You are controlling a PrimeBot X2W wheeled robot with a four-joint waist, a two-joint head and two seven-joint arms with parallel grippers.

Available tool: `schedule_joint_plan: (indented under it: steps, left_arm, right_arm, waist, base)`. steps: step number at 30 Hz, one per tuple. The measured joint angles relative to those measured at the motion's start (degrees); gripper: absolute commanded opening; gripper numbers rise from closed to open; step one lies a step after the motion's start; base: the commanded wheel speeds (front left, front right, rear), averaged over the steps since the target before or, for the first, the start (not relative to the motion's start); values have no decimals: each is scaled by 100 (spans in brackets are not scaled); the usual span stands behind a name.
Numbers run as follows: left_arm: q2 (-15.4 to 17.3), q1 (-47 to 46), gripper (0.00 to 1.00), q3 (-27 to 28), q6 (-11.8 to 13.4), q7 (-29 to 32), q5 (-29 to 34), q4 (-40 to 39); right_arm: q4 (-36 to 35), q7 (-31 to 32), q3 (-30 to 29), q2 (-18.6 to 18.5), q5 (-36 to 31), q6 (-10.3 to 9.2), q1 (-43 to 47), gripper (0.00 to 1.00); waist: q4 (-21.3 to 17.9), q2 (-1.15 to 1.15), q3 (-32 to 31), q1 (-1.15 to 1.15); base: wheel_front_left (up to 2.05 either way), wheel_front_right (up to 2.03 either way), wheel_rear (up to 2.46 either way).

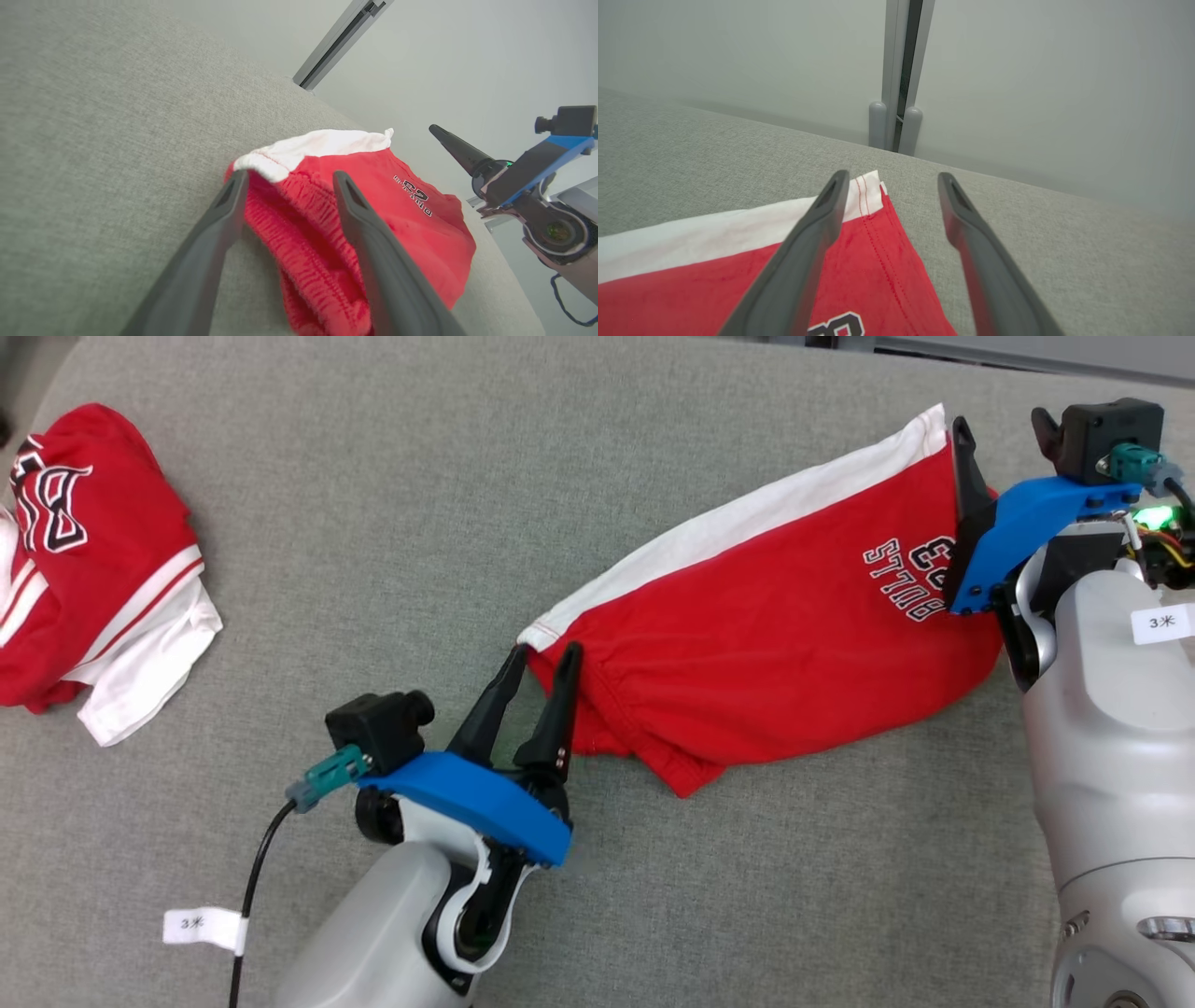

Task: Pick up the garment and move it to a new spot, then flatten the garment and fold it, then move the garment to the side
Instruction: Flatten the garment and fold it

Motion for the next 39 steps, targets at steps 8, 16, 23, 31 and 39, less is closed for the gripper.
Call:
schedule_joint_plan:
  steps: [8,16,23,31,39]
  left_arm:
    - [559,557,100,82,289,-187,280,-508]
    - [1023,961,100,565,652,-356,430,-898]
    - [1080,1226,100,823,750,-404,443,-1063]
    - [1071,1333,100,856,778,-413,598,-1094]
    - [1106,1333,100,913,864,-422,737,-1051]
  right_arm:
    - [444,-89,-108,-232,13,0,75,100]
    - [1033,513,-113,-604,78,0,291,100]
    - [1472,924,-51,-747,370,0,289,100]
    - [1730,1104,57,-578,936,0,291,0]
    - [1713,600,263,-514,1359,0,296,0]
  waist:
    - [-29,0,-428,-1]
    - [46,0,-634,-2]
    - [139,0,-576,-2]
    - [119,0,-620,-2]
    - [-68,0,-673,-1]
  base:
    - [0,0,0]
    - [0,0,0]
    - [0,0,0]
    - [0,0,0]
    - [0,0,0]
